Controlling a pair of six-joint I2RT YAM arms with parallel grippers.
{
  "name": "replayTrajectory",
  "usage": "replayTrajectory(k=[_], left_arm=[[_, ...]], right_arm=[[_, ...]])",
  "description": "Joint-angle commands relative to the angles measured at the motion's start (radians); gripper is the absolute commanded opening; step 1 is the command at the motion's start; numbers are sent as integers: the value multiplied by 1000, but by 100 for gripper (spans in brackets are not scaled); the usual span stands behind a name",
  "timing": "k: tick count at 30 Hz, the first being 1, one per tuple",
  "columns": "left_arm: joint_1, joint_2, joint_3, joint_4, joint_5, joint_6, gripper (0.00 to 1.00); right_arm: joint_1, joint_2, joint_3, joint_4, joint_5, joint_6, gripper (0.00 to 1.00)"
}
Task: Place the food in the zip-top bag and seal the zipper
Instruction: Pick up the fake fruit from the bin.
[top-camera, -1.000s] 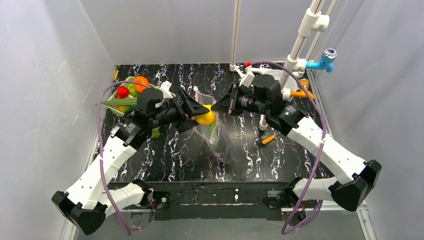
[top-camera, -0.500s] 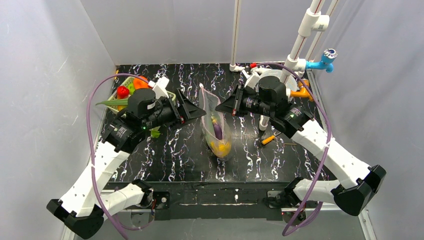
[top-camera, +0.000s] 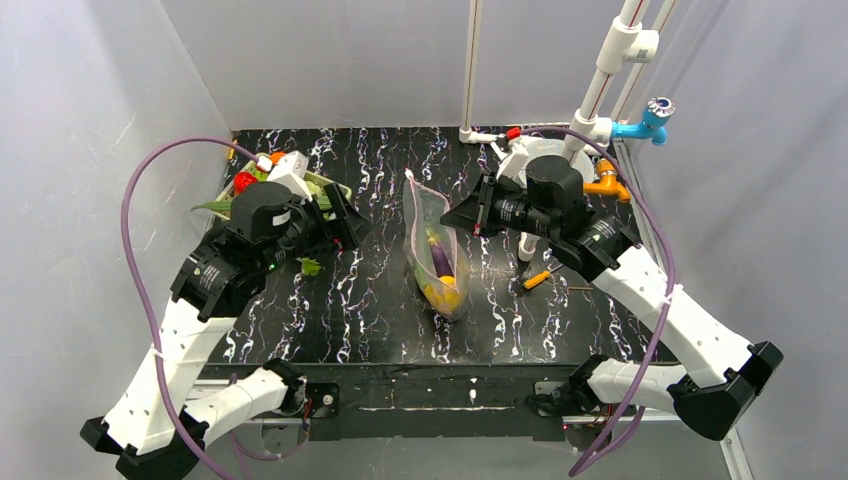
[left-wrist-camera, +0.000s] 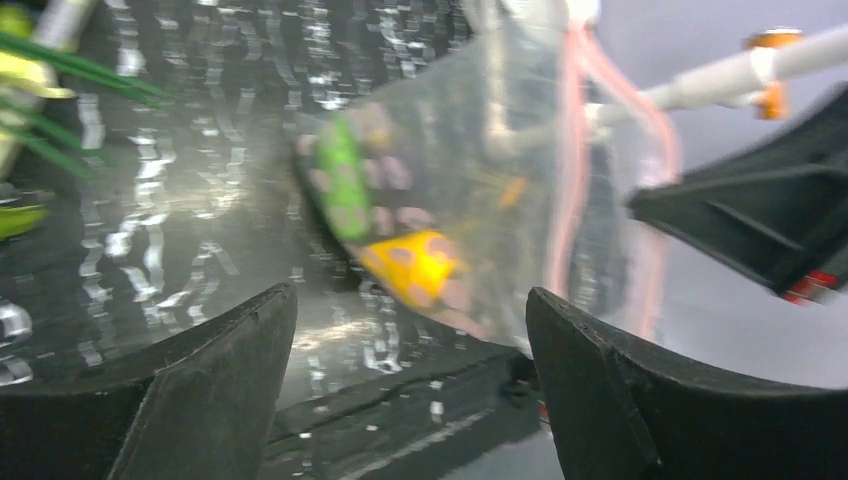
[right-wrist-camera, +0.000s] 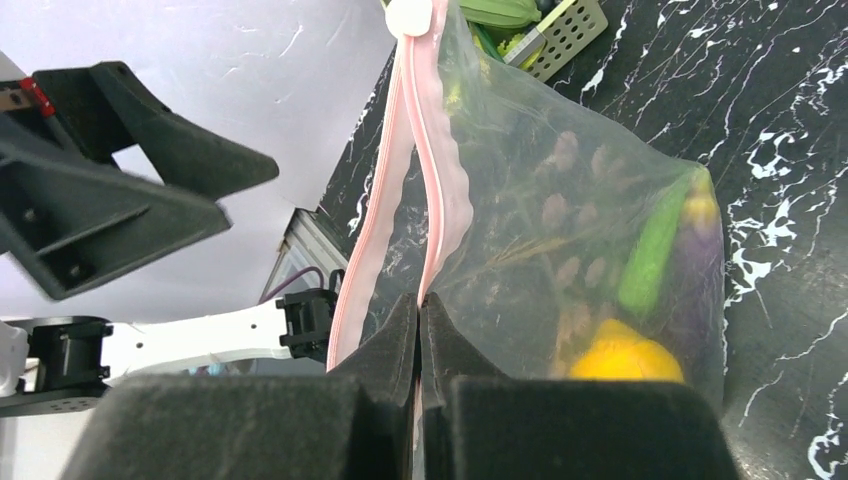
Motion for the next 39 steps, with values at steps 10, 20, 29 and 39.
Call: replayTrajectory(k=[10, 20, 29, 39], left_arm=[[185, 107, -102, -80, -379, 196, 89], [535, 342, -192, 187, -343, 253, 71], [709, 654, 27, 386, -292, 269, 76], [803, 850, 105, 600, -264, 307, 76]], right_arm=[[-4, -66, 13, -12, -52, -111, 1], [-9, -126, -77, 51, -47, -65, 1], [-16, -137, -67, 8, -25, -72, 1], [-20, -115, -78, 21, -86, -26, 1]])
